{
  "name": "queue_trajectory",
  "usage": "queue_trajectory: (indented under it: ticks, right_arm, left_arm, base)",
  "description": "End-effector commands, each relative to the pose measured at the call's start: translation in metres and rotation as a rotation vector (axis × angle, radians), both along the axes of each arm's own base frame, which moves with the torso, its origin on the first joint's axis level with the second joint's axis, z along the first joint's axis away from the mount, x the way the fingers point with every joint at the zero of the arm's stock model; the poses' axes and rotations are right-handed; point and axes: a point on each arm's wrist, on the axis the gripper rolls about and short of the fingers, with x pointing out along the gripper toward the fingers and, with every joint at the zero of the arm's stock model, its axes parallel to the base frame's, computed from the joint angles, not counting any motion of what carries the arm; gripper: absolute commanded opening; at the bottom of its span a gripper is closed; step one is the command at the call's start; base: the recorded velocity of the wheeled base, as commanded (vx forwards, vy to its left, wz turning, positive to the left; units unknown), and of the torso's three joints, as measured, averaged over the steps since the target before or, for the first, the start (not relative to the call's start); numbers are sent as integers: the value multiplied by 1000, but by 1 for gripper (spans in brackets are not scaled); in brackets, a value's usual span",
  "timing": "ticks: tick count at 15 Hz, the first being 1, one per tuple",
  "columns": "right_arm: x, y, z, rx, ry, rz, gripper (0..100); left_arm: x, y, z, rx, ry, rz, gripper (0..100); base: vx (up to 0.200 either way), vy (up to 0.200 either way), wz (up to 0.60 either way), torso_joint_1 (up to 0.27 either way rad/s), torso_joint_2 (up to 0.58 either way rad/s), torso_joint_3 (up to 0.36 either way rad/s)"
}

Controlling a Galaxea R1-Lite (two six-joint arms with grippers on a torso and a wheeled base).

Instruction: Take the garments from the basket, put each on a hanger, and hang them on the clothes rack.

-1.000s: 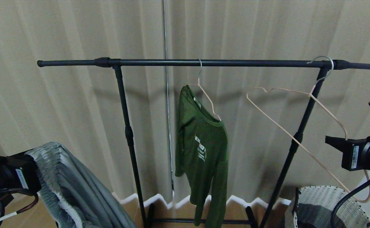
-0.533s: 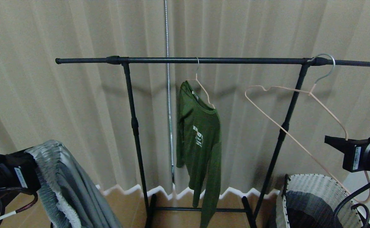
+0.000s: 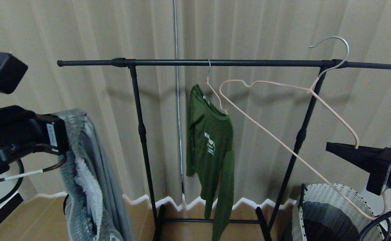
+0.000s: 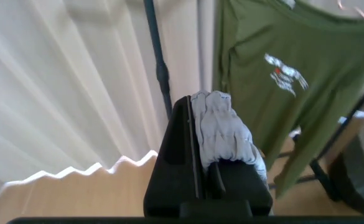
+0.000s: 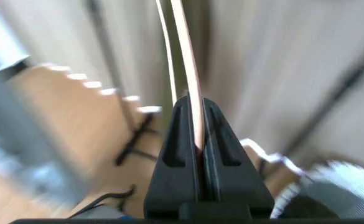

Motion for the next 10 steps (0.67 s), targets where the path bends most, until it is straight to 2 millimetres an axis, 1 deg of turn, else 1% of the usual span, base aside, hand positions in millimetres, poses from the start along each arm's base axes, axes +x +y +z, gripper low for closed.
queue_trajectory:
  ticks: [1, 3, 5, 6, 8, 10]
  right_arm:
    - [-11, 13, 4, 34, -8, 121, 0]
    - [-8, 25, 0, 60, 44, 204, 0]
    - [-2, 32, -8, 79, 108, 253, 0]
    - [-3, 35, -10, 82, 119, 285, 0]
    - [-13, 47, -10, 78, 128, 381, 0]
    - [-17, 55, -11, 73, 134, 429, 0]
  left_arm:
    - [40, -37, 12, 25, 39, -4, 0]
    - [66, -55, 20, 25, 61, 44, 0]
    - [84, -66, 22, 6, 117, 93, 0]
    - [90, -69, 23, -5, 141, 110, 0]
    - [103, -79, 24, -51, 195, 173, 0]
    - [113, -88, 21, -59, 184, 258, 0]
  base:
    - [0, 0, 0, 0, 0, 0]
    - [0, 0, 0, 0, 0, 0]
    - [0, 0, 0, 0, 0, 0]
    - [0, 0, 0, 0, 0, 0]
    - [0, 0, 0, 0, 0, 0]
    - [0, 0, 0, 0, 0, 0]
